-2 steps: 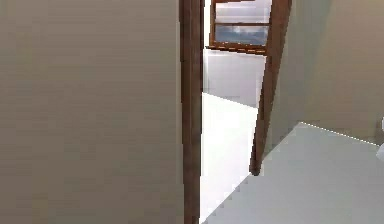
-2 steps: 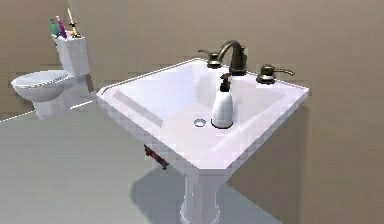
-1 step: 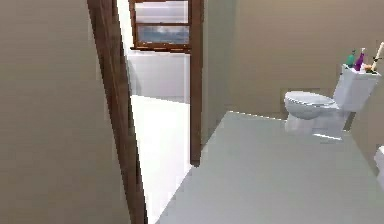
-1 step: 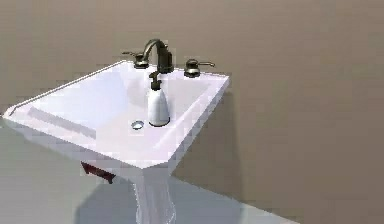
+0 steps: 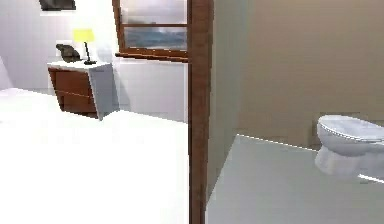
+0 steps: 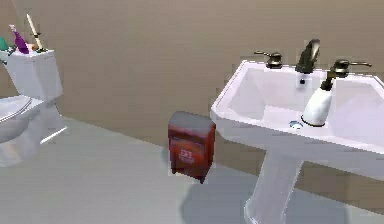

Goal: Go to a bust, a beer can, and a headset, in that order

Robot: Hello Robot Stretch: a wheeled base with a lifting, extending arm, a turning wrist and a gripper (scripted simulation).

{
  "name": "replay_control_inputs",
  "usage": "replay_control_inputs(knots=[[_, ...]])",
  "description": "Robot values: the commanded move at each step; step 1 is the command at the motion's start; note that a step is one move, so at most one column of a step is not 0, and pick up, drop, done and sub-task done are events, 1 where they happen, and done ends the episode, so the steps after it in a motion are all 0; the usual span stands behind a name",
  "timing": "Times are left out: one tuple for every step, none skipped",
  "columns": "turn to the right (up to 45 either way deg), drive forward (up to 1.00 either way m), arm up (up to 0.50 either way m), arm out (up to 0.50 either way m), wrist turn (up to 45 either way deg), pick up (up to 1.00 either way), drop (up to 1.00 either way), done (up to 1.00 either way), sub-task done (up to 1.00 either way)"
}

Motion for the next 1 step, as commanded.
replay_control_inputs(knots=[[24.0, 0.00, 0.00, 0.00, 0.0, 0.00, 0.00, 0.00, 0.00]])
